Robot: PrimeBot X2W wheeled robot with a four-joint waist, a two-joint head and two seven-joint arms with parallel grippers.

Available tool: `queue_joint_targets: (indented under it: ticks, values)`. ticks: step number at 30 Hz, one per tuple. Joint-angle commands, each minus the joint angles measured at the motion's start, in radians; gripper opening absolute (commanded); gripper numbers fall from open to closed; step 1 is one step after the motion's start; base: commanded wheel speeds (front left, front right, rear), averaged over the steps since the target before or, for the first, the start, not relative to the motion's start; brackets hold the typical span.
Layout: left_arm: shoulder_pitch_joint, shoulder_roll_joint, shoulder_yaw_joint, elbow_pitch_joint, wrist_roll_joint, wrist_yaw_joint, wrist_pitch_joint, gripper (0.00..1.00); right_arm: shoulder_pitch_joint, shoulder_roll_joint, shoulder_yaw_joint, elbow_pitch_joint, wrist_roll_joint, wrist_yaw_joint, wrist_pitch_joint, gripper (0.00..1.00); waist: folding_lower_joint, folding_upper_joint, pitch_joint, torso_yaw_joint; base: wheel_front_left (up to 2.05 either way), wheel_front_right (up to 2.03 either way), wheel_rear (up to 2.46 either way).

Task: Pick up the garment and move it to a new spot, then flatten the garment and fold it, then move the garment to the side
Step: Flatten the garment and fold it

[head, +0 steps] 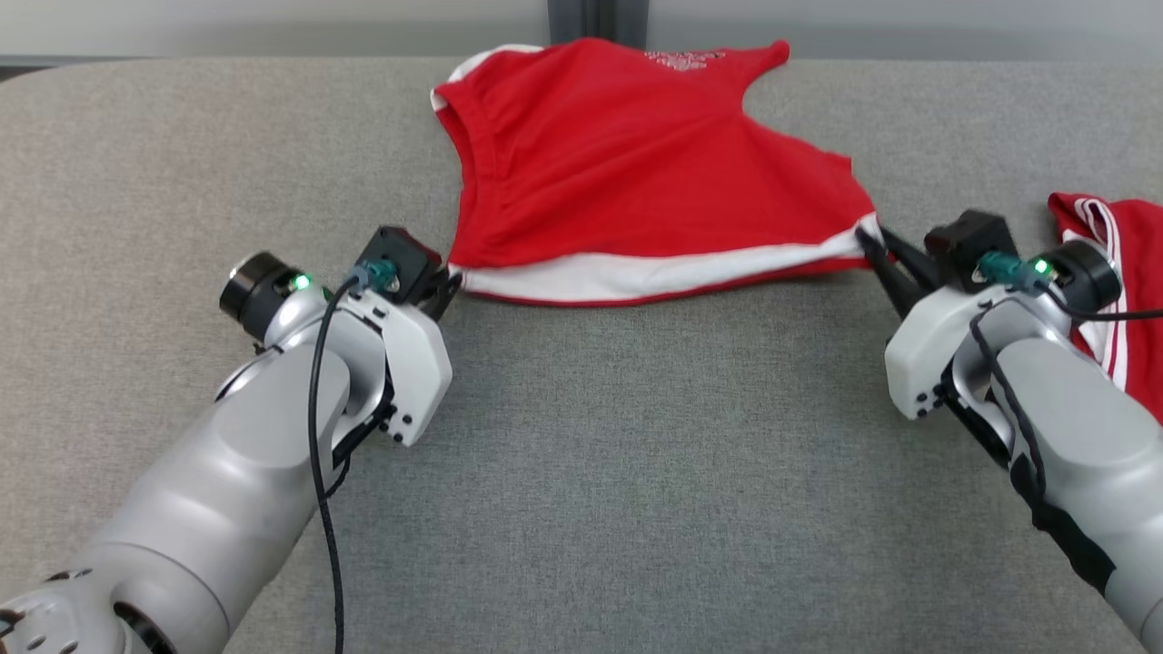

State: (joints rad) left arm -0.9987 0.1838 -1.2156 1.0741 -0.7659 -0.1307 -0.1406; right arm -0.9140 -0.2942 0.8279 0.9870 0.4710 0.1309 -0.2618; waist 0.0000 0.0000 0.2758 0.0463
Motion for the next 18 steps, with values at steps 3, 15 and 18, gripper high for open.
queue_joint_targets:
  ticks: [3, 15, 18]
  values:
    - [0.043, 0.022, -0.03, -0.011, -0.018, 0.001, 0.029, 0.0, 0.028, -0.018, 0.081, 0.018, 0.072, 0.0, 0.003, 0.0, 0.0, 0.0, -0.041, 0.007, 0.0, 0.0, 0.0]
    - [0.17, 0.072, -0.061, -0.102, -0.011, 0.0, 0.133, 0.0, 0.09, -0.133, 0.387, -0.162, 0.422, 0.0, 0.195, 0.0, 0.0, 0.0, -0.145, 0.016, 0.0, 0.0, 0.0]
    - [0.205, 0.082, -0.062, -0.137, 0.009, 0.0, 0.164, 0.0, 0.11, -0.178, 0.43, -0.243, 0.51, 0.0, 0.272, 0.0, 0.0, 0.0, -0.17, 0.022, 0.0, 0.0, 0.0]
